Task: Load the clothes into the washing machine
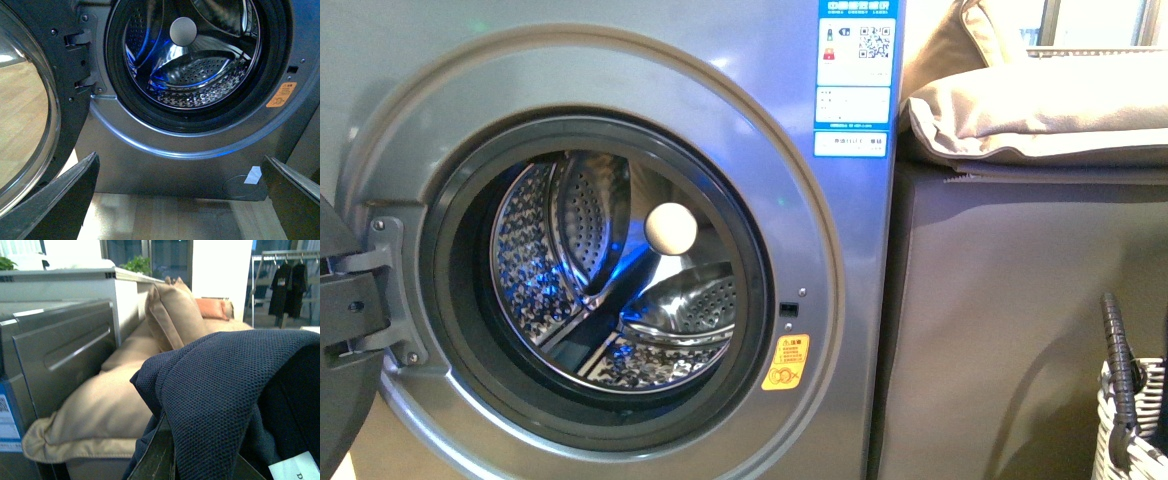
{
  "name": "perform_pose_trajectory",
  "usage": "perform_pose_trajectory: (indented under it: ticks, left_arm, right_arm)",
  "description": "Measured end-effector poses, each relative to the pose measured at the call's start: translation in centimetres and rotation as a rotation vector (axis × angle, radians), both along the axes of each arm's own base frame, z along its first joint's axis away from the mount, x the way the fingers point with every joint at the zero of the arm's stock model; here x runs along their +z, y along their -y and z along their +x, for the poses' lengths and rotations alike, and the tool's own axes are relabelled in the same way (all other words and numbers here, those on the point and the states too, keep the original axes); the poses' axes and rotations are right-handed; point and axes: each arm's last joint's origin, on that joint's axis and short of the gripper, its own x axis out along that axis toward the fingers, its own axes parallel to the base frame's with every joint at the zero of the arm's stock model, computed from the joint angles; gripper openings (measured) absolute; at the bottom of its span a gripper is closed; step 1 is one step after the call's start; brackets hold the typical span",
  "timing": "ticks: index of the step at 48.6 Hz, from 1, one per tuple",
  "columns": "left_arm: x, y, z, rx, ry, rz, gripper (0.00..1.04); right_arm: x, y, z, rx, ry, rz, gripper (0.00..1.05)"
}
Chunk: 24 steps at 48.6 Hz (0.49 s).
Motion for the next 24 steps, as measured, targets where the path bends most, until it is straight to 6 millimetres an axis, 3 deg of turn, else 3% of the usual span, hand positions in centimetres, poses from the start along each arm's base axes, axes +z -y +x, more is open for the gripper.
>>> perform_pose_trajectory:
  ticks: [11, 14, 24]
  left_arm:
    - [0.0, 0.0, 0.0, 0.0, 0.0, 0.0, 0.98]
    - [0.0, 0.0, 0.0, 0.0, 0.0, 0.0, 0.98]
    - [0.0, 0.0, 0.0, 0.0, 0.0, 0.0, 0.98]
  right_arm:
    - [8.8, -3.6, -0.8, 0.028, 0.133, -0.101, 0.05]
    - [12.0, -5.5, -1.0, 0.055, 0.172, -0.116, 0.05]
    - [16.4, -11.0, -1.4, 0.182, 0.222, -0.112, 0.05]
